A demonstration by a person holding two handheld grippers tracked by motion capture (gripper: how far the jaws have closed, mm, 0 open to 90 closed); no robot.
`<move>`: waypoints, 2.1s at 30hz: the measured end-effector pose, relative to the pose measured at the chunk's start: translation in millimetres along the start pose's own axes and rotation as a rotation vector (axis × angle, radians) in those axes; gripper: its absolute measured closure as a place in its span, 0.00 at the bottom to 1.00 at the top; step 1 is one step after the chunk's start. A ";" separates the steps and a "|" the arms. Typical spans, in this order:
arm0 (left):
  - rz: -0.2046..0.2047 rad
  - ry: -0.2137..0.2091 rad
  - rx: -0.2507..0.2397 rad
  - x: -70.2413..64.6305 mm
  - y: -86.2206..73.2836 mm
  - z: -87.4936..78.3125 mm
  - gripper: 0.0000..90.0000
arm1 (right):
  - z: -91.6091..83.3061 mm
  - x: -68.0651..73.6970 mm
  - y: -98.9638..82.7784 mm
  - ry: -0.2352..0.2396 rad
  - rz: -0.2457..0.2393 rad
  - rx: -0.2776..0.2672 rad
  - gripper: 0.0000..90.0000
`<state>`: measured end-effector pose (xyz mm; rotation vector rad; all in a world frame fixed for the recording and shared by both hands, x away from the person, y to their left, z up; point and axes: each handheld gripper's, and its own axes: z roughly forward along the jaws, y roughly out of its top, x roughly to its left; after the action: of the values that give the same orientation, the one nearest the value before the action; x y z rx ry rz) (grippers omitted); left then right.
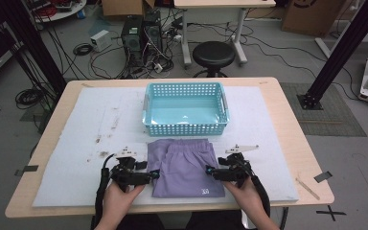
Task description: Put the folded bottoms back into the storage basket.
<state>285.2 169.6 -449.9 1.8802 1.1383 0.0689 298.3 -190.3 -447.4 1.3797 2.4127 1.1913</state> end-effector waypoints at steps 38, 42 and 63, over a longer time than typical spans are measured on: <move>-0.049 -0.123 0.036 -4.1 9.8 27.2 0.87 | 10.5 5.8 3.2 0.065 0.021 0.014 0.89; -0.048 -0.145 0.013 -1.7 9.7 24.7 0.94 | 9.2 6.0 3.0 0.068 0.013 0.011 0.92; 0.096 -0.169 -0.110 -15.7 27.4 -1.2 0.96 | -20.2 15.8 19.1 0.081 -0.054 -0.088 0.95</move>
<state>294.2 154.5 -423.6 1.8058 0.9120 0.0256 293.0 -184.4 -416.5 1.2570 2.4017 1.3480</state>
